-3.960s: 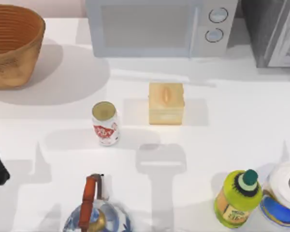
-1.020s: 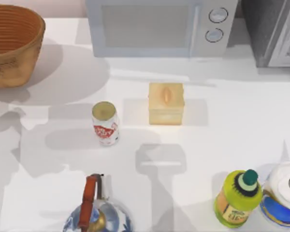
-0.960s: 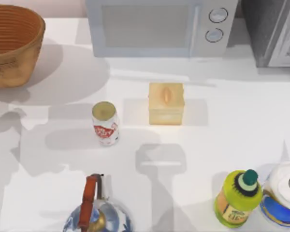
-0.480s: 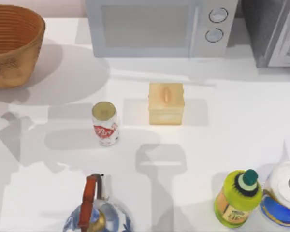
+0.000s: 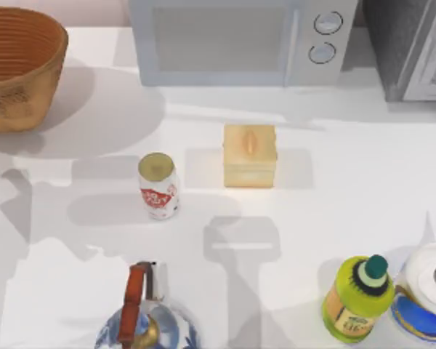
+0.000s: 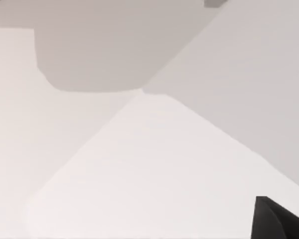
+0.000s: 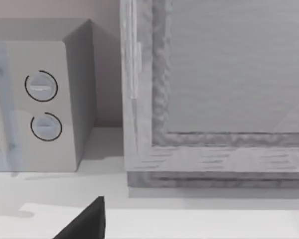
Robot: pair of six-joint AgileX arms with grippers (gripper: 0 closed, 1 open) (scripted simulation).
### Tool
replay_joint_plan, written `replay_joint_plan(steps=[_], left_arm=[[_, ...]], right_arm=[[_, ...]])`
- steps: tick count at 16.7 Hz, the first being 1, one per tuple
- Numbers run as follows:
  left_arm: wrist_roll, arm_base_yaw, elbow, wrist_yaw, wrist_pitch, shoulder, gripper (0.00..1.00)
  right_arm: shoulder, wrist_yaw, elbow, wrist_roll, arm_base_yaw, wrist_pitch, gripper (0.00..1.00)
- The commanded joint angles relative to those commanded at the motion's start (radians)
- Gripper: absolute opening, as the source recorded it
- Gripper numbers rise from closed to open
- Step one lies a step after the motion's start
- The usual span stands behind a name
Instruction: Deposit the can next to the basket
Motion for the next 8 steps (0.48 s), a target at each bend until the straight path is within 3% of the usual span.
replay_joint_plan(steps=[5,8], left_arm=[[-0.011,-0.009,0.003,0.0,-0.002,0.0,0.0],[-0.106,-0.06,0.033,0.0,-0.017,0.02,0.0]], right_arm=[[0.0,0.0,0.0,0.0,0.0,0.0,1.0],[0.0,0.0,0.0,0.0,0.0,0.0,1.0]])
